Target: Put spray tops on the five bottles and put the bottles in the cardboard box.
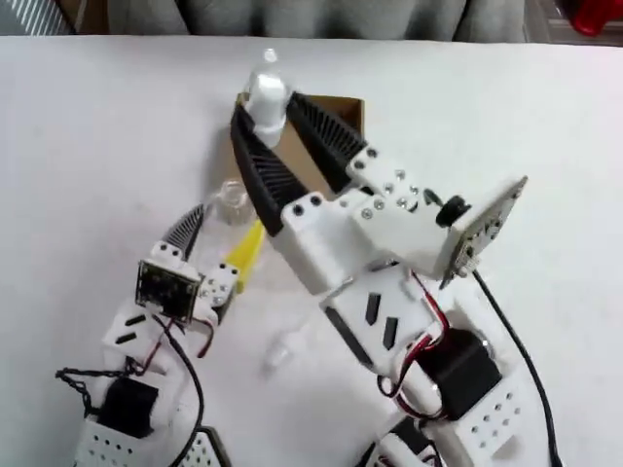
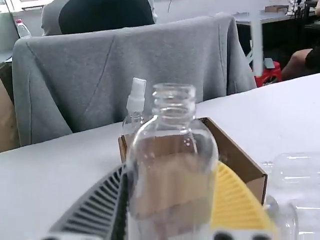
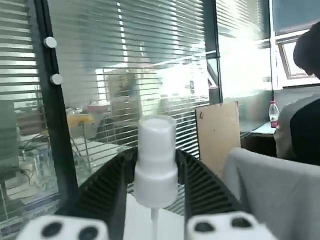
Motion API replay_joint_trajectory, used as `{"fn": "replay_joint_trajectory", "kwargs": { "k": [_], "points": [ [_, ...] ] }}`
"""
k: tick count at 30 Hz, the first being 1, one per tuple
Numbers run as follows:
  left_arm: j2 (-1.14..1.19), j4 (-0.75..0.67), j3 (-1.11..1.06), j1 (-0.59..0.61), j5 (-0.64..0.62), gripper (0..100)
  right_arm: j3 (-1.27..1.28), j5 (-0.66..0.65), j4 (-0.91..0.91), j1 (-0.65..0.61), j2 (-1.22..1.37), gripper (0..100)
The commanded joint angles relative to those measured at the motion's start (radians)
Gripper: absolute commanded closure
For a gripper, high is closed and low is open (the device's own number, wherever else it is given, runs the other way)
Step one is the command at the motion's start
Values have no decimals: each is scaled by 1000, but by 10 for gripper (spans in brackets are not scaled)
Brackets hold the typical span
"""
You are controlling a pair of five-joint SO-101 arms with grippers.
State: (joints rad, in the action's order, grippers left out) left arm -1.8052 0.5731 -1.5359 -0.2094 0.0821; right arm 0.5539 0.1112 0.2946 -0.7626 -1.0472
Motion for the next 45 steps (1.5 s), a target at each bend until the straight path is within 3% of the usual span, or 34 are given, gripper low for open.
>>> {"fn": "replay_joint_trajectory", "kwargs": {
  "k": [1, 10, 17, 45],
  "points": [
    [-19, -109, -23, -15, -12, 980, 92, 11, -157, -7, -102, 984],
    [-19, -144, -69, -15, -12, 980, 304, 18, -527, -12, -142, 984],
    [-19, -144, -69, -7, -89, 980, 305, 95, -538, -10, -36, 984],
    [-19, -144, -74, -5, -87, 980, 347, 97, -595, 54, 150, 984]
  ]
}}
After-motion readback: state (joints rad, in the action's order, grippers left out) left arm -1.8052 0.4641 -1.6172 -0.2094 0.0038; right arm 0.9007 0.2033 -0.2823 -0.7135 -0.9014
